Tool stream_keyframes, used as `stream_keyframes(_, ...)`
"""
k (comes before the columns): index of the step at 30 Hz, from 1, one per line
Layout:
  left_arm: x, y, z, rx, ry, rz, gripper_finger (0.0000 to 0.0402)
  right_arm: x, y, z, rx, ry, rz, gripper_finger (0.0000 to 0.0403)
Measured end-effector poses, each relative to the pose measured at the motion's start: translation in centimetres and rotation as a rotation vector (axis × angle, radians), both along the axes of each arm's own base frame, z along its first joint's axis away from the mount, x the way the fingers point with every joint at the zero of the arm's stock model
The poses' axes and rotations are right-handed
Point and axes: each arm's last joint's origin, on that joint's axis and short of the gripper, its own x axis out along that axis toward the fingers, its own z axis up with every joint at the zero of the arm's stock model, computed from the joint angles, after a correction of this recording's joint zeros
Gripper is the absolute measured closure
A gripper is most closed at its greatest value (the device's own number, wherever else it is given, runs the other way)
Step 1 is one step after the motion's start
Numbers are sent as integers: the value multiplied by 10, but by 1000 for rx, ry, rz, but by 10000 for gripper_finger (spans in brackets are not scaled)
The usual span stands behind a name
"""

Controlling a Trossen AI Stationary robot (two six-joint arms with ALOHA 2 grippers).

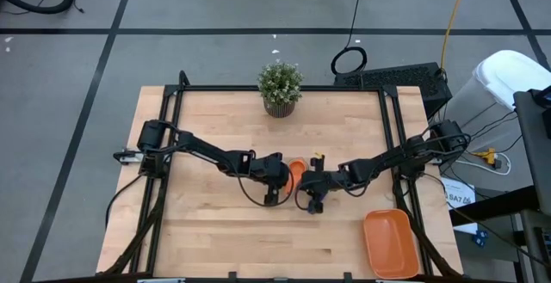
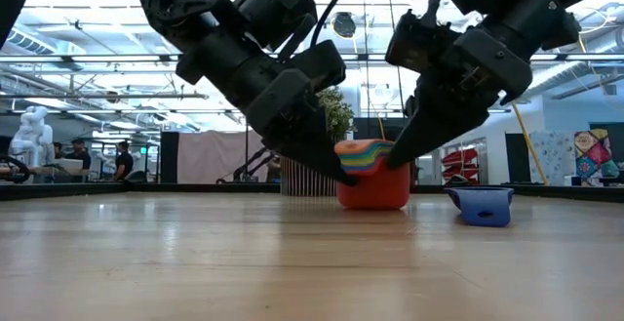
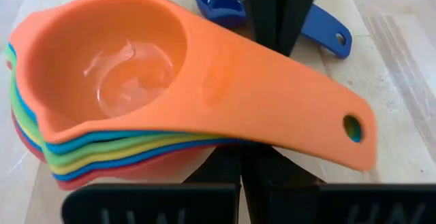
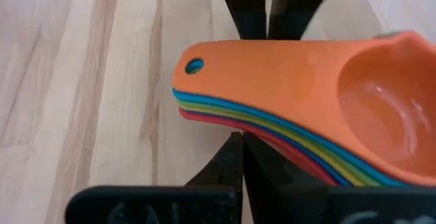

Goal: Nest measuring cups in basket
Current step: Put the nested measuring cups into the orange bin

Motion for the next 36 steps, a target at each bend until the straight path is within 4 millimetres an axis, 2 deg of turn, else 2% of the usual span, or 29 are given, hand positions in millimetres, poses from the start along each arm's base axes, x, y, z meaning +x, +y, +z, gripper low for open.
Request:
stream_keyframes(7, -4, 1, -4, 18, 66, 23, 395, -11, 9, -5, -3, 98, 16, 403)
stream_keyframes(15, -7, 3, -7, 20, 111, 46, 388, -28, 13, 24, -53, 60, 0, 403)
stream_keyframes(19, -9, 5, -9, 21, 134, 51, 395, -44, 5, 28, -86, 165, -38, 399)
stream_keyframes(25, -15, 10, -9, 25, 204, 65, 382, -62, -3, 30, -88, 294, -125, 346)
stream_keyframes(31, -22, 19, 2, 84, 237, 105, 340, -61, -8, 28, -8, 306, -250, 285)
stream_keyframes(36, -26, 24, 17, 114, 218, 130, 316, -62, -8, 20, 21, 342, -281, 262)
